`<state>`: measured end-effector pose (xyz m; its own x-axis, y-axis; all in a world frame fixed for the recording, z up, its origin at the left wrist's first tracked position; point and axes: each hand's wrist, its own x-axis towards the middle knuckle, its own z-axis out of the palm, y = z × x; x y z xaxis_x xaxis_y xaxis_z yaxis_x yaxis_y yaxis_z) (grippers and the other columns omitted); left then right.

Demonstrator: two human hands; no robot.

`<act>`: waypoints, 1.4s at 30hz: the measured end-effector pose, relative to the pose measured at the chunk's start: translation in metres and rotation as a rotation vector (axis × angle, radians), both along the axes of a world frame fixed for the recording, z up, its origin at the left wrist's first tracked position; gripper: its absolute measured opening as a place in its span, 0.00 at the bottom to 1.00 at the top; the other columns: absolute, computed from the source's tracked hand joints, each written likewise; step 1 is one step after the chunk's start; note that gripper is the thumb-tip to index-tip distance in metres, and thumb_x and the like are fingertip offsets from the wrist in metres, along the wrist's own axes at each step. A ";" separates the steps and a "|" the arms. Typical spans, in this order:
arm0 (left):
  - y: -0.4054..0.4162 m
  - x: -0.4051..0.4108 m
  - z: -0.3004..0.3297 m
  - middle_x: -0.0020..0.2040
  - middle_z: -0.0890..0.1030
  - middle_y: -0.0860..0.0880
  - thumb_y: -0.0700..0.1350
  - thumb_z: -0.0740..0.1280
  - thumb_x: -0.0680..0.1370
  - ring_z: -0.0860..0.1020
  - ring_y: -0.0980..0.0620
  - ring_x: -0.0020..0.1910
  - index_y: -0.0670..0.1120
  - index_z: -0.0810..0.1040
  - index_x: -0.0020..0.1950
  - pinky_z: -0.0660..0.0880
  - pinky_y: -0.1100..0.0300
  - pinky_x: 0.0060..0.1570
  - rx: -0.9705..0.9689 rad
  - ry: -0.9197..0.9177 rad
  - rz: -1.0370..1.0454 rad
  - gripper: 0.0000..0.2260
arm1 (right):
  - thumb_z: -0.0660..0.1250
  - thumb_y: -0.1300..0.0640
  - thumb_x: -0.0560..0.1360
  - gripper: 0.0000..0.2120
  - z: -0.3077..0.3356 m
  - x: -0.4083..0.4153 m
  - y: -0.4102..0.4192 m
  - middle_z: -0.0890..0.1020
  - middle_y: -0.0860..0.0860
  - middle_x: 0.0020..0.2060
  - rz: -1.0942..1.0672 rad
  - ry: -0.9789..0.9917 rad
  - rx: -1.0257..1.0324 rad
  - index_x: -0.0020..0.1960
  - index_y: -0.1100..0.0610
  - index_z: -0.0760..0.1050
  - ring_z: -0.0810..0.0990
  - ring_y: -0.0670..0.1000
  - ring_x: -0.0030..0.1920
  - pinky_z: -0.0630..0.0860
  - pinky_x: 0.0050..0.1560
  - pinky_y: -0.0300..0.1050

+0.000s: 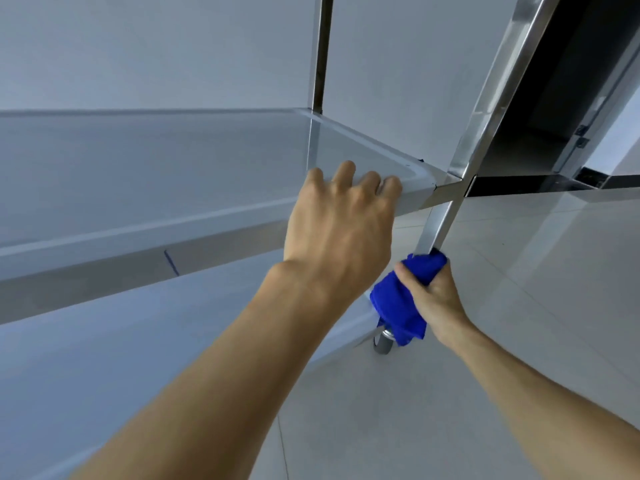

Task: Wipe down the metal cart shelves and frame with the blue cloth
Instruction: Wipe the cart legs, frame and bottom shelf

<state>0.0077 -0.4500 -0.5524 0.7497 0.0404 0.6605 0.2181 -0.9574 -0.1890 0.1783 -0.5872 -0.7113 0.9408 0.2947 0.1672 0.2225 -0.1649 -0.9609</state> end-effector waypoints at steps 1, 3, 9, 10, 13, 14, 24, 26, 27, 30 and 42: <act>0.001 0.000 0.001 0.54 0.79 0.53 0.45 0.56 0.81 0.73 0.48 0.50 0.50 0.71 0.63 0.59 0.54 0.42 0.005 -0.005 -0.004 0.12 | 0.76 0.43 0.70 0.26 0.015 0.000 0.003 0.82 0.46 0.51 -0.042 -0.023 0.018 0.61 0.50 0.69 0.82 0.45 0.51 0.79 0.55 0.45; 0.001 -0.001 0.003 0.51 0.79 0.52 0.44 0.55 0.81 0.69 0.47 0.46 0.48 0.71 0.62 0.58 0.53 0.41 -0.003 -0.008 -0.007 0.11 | 0.76 0.42 0.68 0.27 0.051 0.001 0.007 0.83 0.48 0.51 -0.086 -0.074 0.076 0.59 0.50 0.70 0.83 0.48 0.50 0.80 0.53 0.49; 0.001 -0.002 0.003 0.50 0.78 0.51 0.43 0.54 0.81 0.61 0.47 0.44 0.47 0.70 0.60 0.57 0.53 0.41 -0.044 -0.015 -0.032 0.10 | 0.77 0.46 0.66 0.29 0.098 0.007 0.010 0.82 0.48 0.48 -0.022 -0.143 0.055 0.60 0.54 0.69 0.82 0.51 0.49 0.80 0.54 0.52; 0.001 -0.002 0.003 0.49 0.77 0.51 0.43 0.54 0.81 0.62 0.47 0.44 0.47 0.71 0.59 0.57 0.53 0.41 -0.043 -0.023 -0.032 0.09 | 0.77 0.44 0.65 0.30 0.094 0.007 0.010 0.82 0.47 0.49 -0.027 -0.145 0.055 0.60 0.52 0.68 0.83 0.50 0.50 0.80 0.53 0.51; 0.002 0.001 0.002 0.44 0.73 0.52 0.43 0.55 0.81 0.62 0.48 0.43 0.48 0.71 0.57 0.57 0.53 0.40 -0.040 -0.048 -0.017 0.08 | 0.77 0.39 0.62 0.31 0.081 0.009 0.012 0.82 0.45 0.50 -0.033 -0.158 0.041 0.59 0.44 0.68 0.83 0.45 0.49 0.80 0.49 0.47; 0.003 0.003 0.001 0.43 0.71 0.52 0.44 0.55 0.81 0.62 0.48 0.43 0.49 0.71 0.57 0.57 0.54 0.40 -0.044 -0.045 -0.017 0.08 | 0.77 0.39 0.62 0.31 0.070 0.010 0.012 0.82 0.45 0.51 -0.030 -0.144 0.024 0.60 0.45 0.68 0.83 0.46 0.49 0.81 0.50 0.48; 0.018 -0.007 0.002 0.60 0.79 0.54 0.47 0.55 0.81 0.76 0.47 0.55 0.52 0.72 0.65 0.68 0.55 0.48 -0.058 -0.035 -0.056 0.14 | 0.74 0.46 0.73 0.27 0.001 0.004 0.002 0.78 0.43 0.53 0.127 0.033 -0.237 0.63 0.47 0.62 0.78 0.44 0.53 0.73 0.43 0.37; 0.021 -0.016 0.007 0.61 0.80 0.54 0.44 0.57 0.81 0.77 0.48 0.57 0.51 0.74 0.66 0.69 0.55 0.55 -0.155 -0.053 -0.163 0.15 | 0.74 0.47 0.74 0.25 0.018 -0.001 -0.007 0.77 0.41 0.53 0.166 -0.028 -0.257 0.62 0.43 0.62 0.77 0.42 0.53 0.72 0.44 0.37; 0.021 -0.022 0.010 0.60 0.80 0.53 0.43 0.58 0.81 0.77 0.48 0.57 0.50 0.76 0.66 0.69 0.55 0.58 -0.201 -0.062 -0.219 0.15 | 0.73 0.48 0.74 0.24 0.027 -0.004 -0.012 0.77 0.41 0.54 0.168 -0.061 -0.249 0.63 0.42 0.63 0.77 0.41 0.52 0.72 0.46 0.38; 0.027 -0.045 0.013 0.59 0.80 0.52 0.41 0.60 0.80 0.77 0.46 0.57 0.49 0.77 0.64 0.69 0.53 0.60 -0.215 -0.042 -0.274 0.14 | 0.73 0.52 0.75 0.23 0.058 -0.018 -0.027 0.78 0.39 0.54 0.123 -0.169 -0.152 0.64 0.42 0.65 0.78 0.42 0.52 0.75 0.53 0.46; 0.085 -0.178 -0.072 0.60 0.79 0.57 0.53 0.54 0.82 0.81 0.52 0.53 0.55 0.76 0.64 0.78 0.54 0.49 -0.129 0.399 -0.033 0.16 | 0.67 0.67 0.76 0.24 0.074 -0.063 0.019 0.77 0.42 0.58 0.515 -0.541 -0.347 0.61 0.42 0.69 0.74 0.38 0.57 0.70 0.56 0.31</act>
<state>-0.1705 -0.3652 -0.6244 0.9482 0.0752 0.3087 0.1205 -0.9841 -0.1302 0.1157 -0.5685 -0.6373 0.4892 0.7855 0.3789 0.7691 -0.1837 -0.6122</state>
